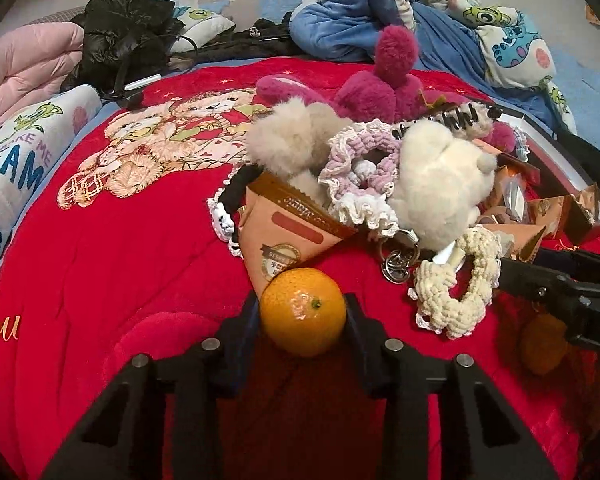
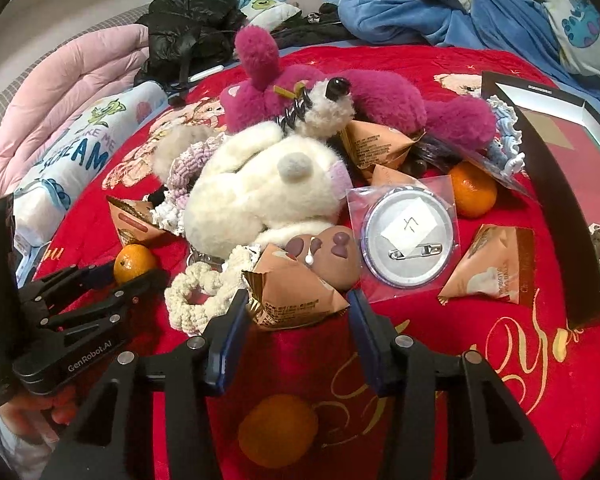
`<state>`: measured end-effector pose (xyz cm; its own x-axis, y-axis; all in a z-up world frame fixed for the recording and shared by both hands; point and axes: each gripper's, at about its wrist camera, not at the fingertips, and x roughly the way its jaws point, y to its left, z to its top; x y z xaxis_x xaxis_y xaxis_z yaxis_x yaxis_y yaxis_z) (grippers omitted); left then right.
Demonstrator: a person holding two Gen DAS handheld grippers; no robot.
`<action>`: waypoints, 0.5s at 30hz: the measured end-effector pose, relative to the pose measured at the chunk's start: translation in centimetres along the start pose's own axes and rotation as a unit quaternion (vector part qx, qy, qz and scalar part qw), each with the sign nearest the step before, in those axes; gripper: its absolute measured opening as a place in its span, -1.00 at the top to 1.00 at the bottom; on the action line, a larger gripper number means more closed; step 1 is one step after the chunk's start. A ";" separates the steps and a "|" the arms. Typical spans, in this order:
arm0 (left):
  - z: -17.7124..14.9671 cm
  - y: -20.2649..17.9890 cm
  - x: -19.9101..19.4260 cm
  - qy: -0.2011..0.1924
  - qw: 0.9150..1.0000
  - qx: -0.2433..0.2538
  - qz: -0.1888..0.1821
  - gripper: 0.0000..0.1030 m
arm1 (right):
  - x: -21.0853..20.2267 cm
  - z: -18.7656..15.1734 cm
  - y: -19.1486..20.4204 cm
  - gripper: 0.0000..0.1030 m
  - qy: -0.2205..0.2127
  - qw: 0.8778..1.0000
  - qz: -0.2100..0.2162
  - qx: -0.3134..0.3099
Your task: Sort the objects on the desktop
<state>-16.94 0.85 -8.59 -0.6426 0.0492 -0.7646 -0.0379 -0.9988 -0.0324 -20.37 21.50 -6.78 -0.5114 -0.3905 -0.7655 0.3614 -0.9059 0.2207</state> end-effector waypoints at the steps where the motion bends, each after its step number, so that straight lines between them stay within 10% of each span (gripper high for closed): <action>1: 0.1 0.2 0.0 -0.001 1.000 -0.001 -0.002 0.22 | -0.1 0.1 -0.1 0.09 -0.001 1.000 0.002 0.002; 15: 0.3 -0.2 -2.4 -0.027 0.999 -0.007 -0.021 0.22 | -1.8 0.2 0.2 0.09 -0.015 1.000 0.016 -0.002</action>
<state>-15.59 0.94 -6.56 -0.6813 0.0908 -0.7263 -0.0547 -0.9958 -0.0731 -19.52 21.99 -5.23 -0.5227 -0.4240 -0.7396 0.3804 -0.8924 0.2428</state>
